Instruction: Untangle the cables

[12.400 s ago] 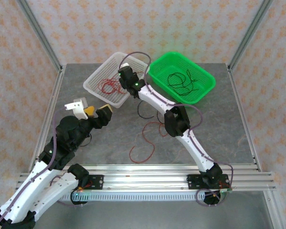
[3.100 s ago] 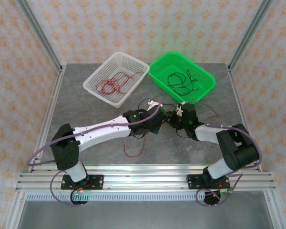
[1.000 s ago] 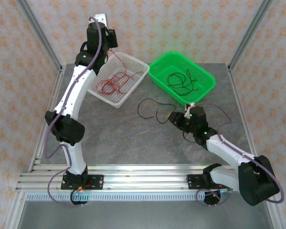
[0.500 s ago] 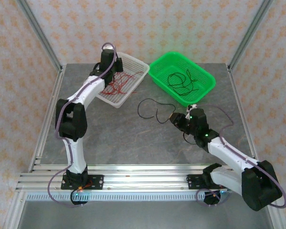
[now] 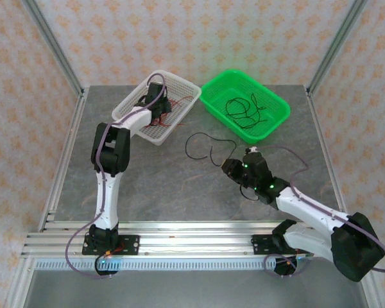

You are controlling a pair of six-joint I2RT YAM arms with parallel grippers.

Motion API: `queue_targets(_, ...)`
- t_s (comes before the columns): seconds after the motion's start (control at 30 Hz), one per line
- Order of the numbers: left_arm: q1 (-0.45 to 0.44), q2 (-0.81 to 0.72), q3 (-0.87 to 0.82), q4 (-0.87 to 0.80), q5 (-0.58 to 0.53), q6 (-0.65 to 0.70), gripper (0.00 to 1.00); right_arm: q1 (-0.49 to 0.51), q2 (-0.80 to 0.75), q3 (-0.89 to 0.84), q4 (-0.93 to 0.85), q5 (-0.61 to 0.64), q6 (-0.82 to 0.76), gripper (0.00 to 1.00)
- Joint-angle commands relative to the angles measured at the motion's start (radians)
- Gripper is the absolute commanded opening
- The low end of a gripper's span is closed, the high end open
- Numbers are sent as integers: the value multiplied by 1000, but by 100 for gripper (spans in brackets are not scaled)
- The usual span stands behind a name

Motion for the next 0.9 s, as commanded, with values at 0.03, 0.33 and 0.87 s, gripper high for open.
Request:
queue_targets(0.03, 7, -34, 53, -67, -28, -36, 52, 25, -41, 4, -60, 108, 59, 33)
queue_targets(0.33, 7, -105, 160, -238, -89, -11, 77, 30, -38, -6, -118, 162, 108, 44)
queue_targets(0.87, -1, -429, -48, -289, -121, -10, 79, 21, 98, 130, -159, 283, 107, 75)
